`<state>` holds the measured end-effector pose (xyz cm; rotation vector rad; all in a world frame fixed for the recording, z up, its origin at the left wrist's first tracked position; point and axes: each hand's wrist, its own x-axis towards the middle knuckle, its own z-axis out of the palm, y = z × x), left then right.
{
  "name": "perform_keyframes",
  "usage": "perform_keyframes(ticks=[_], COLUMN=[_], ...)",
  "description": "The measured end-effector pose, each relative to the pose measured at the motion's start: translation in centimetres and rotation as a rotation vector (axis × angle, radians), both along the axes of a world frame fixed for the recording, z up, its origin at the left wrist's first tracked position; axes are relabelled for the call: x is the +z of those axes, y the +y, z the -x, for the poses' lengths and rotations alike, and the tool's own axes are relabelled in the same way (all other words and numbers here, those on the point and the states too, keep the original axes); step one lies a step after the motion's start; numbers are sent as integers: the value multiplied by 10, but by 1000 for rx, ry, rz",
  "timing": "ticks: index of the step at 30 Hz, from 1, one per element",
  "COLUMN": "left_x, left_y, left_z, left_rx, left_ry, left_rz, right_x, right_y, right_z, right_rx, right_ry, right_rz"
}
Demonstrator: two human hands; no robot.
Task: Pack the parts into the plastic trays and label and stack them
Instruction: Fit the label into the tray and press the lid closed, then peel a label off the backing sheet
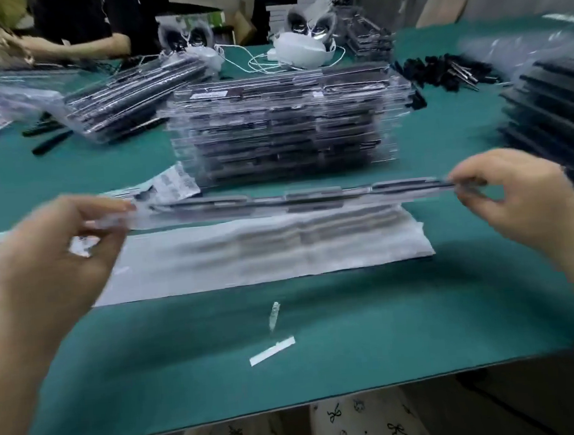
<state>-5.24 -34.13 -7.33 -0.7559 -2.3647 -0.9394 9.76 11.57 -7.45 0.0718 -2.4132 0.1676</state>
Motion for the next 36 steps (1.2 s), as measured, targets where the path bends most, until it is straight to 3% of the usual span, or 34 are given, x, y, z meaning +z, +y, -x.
perform_keyframes(ticks=[4,8,11,14,17,20,22,24,26,29,36], left_x=[-27,-29,-37,-37,-25,-7,-3,-3,-4,-10,-30], left_y=[20,21,24,7,-26,-46,-37,-16,13,58,95], left_z=[-14,-6,1,11,24,50,62,73,84,99,116], left_rx=[-54,-10,154,407,553,567,536,472,361,214,294], left_ry=[67,-79,-153,-225,-278,-445,-406,-307,-287,-305,-134], left_rz=[294,428,422,462,307,243,312,328,335,499,780], right_x=[-28,-34,-37,-40,-44,-41,-31,-20,-8,4,21], right_y=[0,-5,-5,1,17,28,26,18,0,-44,-155], right_z=[-7,-8,-8,-7,-7,-6,-5,-1,10,31,102], right_rx=[-22,-39,-94,-280,-370,-408,-467,-491,-444,-259,127], right_ry=[30,-76,-178,-208,-327,-538,-694,-675,-558,-476,-417], right_rz=[-147,-128,-105,-51,-52,-69,-111,-125,-77,19,97])
